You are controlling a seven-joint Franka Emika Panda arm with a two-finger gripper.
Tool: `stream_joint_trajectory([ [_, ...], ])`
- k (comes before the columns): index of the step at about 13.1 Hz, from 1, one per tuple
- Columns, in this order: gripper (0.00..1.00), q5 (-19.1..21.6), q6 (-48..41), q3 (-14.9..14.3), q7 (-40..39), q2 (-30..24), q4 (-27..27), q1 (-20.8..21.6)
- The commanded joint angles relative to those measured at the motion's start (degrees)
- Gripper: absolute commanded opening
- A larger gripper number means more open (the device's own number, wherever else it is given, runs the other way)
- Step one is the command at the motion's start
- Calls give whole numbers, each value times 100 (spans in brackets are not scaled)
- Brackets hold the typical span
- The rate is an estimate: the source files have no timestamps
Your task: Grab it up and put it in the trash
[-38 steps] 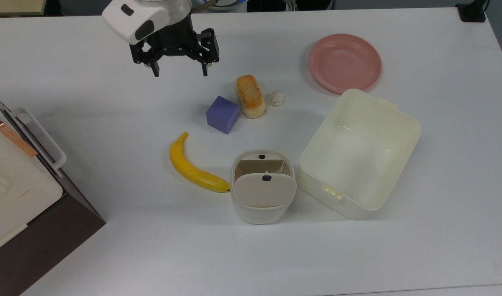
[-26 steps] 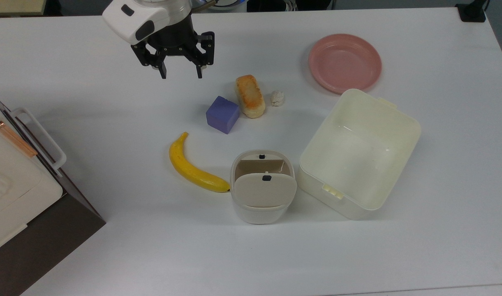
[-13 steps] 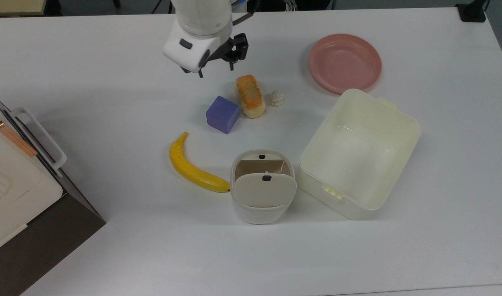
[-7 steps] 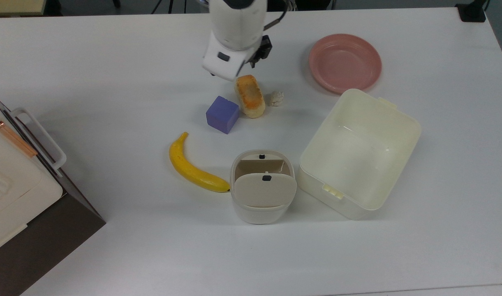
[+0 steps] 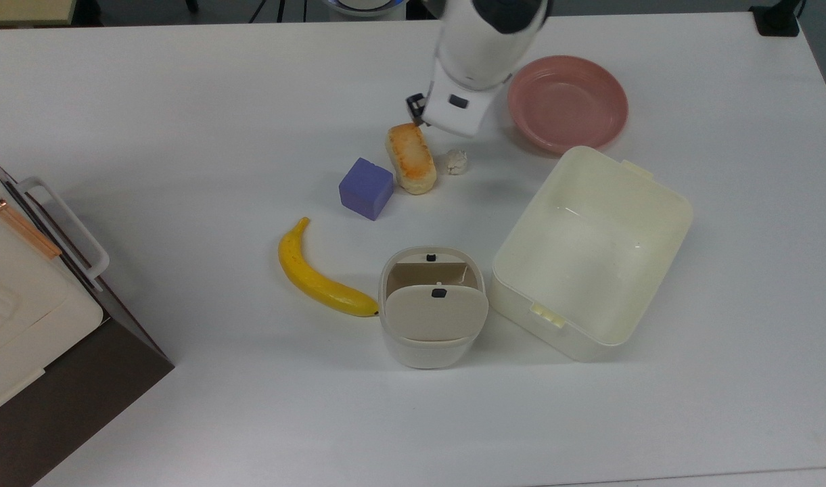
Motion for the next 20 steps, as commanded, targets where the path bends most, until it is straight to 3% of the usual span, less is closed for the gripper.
stream_joint_trajectory([
  [1,71,-20,8,-65,419,304,-43,414],
  [13,70,-195,1229,-109,903,990,10,415],
  [19,40,-485,1150,-109,632,1026,-87,424],
  [20,40,-485,1150,-109,622,1008,-87,432],
])
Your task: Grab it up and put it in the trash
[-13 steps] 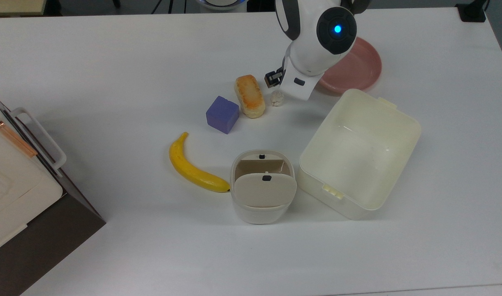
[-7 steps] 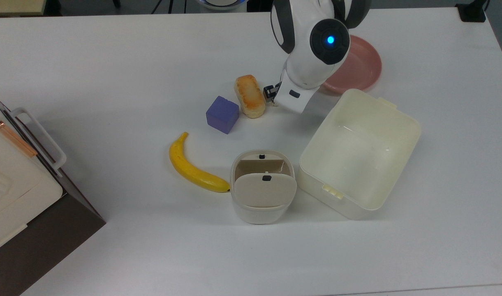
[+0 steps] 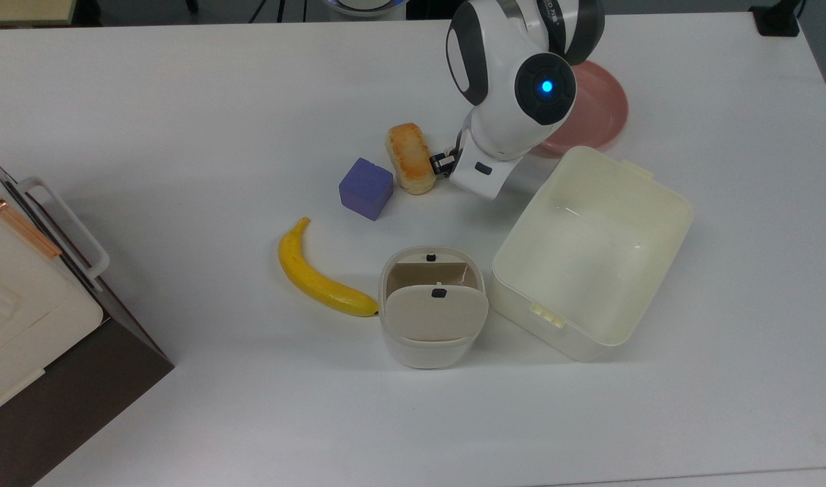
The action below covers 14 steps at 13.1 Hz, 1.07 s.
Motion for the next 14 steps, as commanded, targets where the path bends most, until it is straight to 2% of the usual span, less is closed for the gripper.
stream_joint_trajectory([
  [1,40,-96,-9,-53,-122,-120,-55,96],
  [5,40,-61,-282,-71,-148,-663,261,26],
  [7,40,-61,-256,-80,-140,-700,655,-183],
  [9,40,-113,-185,-97,-148,-691,798,-255],
  [12,42,-140,-299,-80,-446,-674,685,-343],
  [14,42,-140,-413,-36,-465,-639,317,-238],
])
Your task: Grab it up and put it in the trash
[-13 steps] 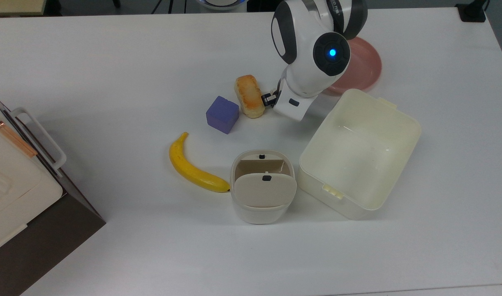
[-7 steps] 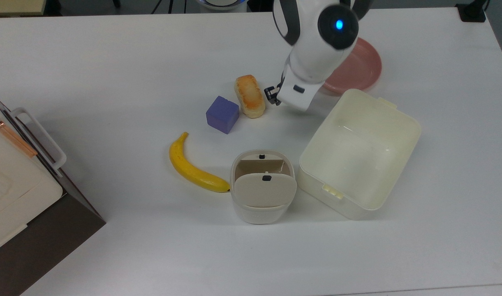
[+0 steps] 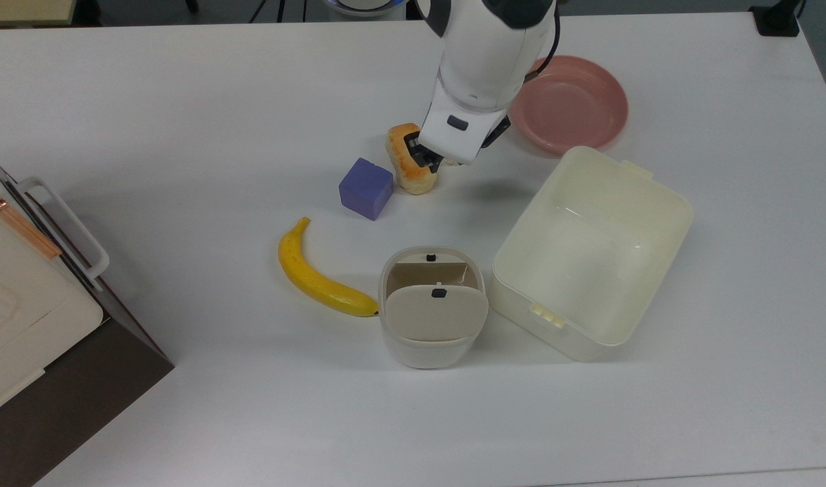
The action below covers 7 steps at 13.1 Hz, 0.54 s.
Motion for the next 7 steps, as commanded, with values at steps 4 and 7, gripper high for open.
stream_joint_trajectory([
  [4,47,-120,-247,21,-92,-2,-666,345],
  [7,47,-120,-274,21,-92,-2,-929,485],
])
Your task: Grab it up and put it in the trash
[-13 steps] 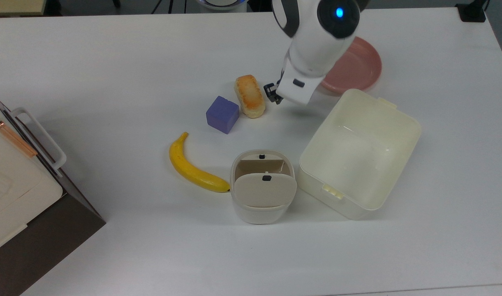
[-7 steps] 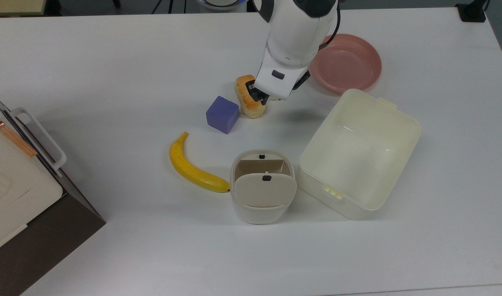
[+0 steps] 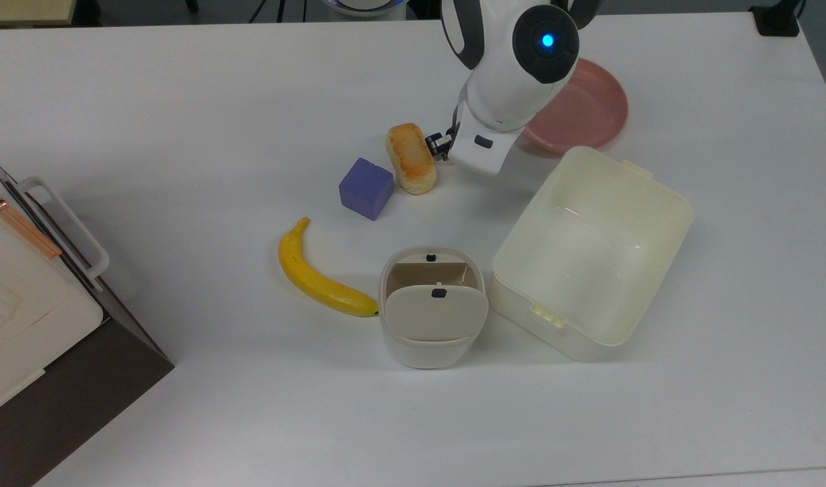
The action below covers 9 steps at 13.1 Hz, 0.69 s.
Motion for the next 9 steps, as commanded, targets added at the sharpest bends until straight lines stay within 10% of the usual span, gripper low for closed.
stream_joint_trajectory([
  [1,47,-120,-110,-41,-59,-152,-364,192],
  [9,47,-269,-40,-50,-59,-47,-689,245],
])
